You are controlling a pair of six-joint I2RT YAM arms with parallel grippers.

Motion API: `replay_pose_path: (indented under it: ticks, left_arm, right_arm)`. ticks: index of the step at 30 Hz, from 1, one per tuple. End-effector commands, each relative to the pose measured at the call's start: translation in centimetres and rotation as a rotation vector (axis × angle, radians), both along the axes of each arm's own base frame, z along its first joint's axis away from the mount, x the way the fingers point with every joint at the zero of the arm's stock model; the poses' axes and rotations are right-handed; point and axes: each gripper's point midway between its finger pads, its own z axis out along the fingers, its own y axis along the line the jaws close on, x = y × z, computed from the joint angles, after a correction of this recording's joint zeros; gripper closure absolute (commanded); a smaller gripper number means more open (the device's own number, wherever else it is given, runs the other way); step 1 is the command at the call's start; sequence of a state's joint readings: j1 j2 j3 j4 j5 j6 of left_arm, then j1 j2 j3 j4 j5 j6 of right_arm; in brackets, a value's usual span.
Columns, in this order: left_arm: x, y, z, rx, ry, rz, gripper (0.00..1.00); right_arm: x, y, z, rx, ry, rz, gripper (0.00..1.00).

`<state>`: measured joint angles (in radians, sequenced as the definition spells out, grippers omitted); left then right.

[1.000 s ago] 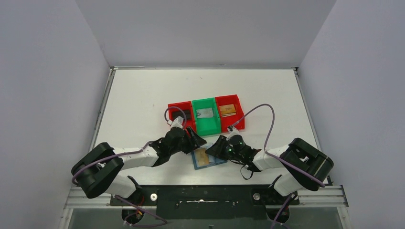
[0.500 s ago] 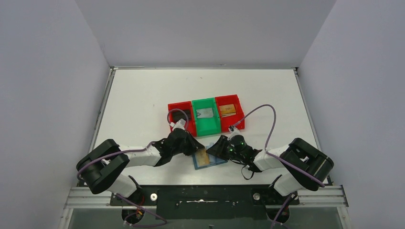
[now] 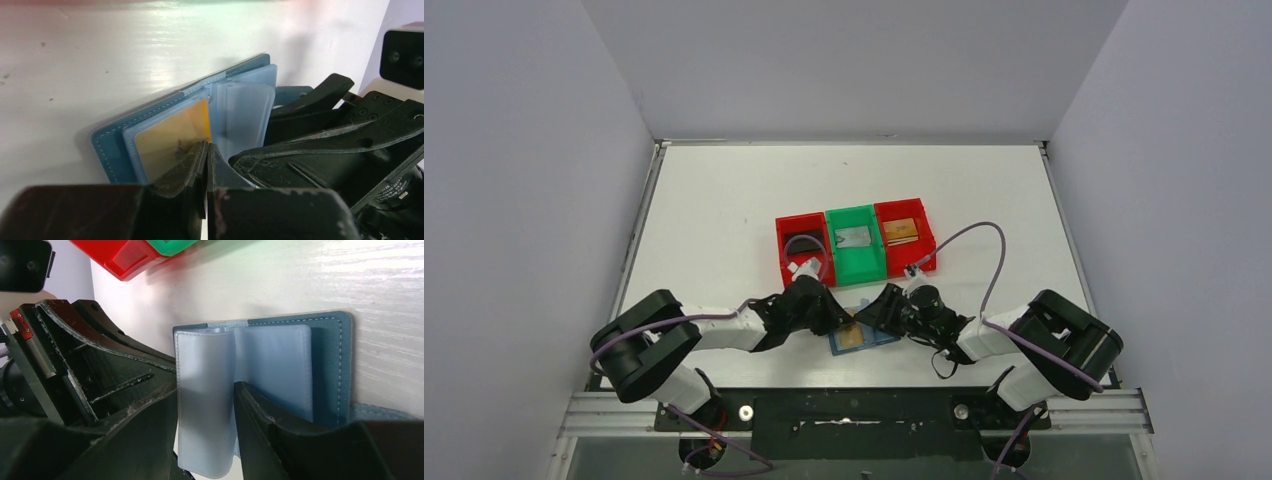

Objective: Take the credit cards out of the card holder

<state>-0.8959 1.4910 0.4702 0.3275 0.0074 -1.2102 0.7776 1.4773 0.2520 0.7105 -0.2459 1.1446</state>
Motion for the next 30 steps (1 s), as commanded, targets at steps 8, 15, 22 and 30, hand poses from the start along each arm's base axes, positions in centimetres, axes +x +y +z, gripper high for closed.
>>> replay_pose_path:
  ticks: [8, 15, 22, 30]
  left_arm:
    - [0.4, -4.0, 4.0, -0.18, -0.112, -0.231, 1.0]
    - [0.8, -4.6, 4.3, -0.196, -0.124, -0.24, 1.0]
    - [1.2, -5.5, 4.4, -0.18, -0.127, -0.274, 1.0]
    - [1.5, -6.7, 2.3, -0.099, -0.086, -0.316, 1.0]
  right_arm:
    - [0.3, 0.6, 3.1, 0.028, -0.128, 0.069, 0.46]
    - [0.2, 0.7, 5.1, 0.033, -0.2, 0.109, 0.29]
    - [1.2, -1.5, 5.6, -0.095, -0.211, 0.024, 0.21]
    - [2.1, -7.1, 6.5, -0.225, -0.23, -0.21, 0.34]
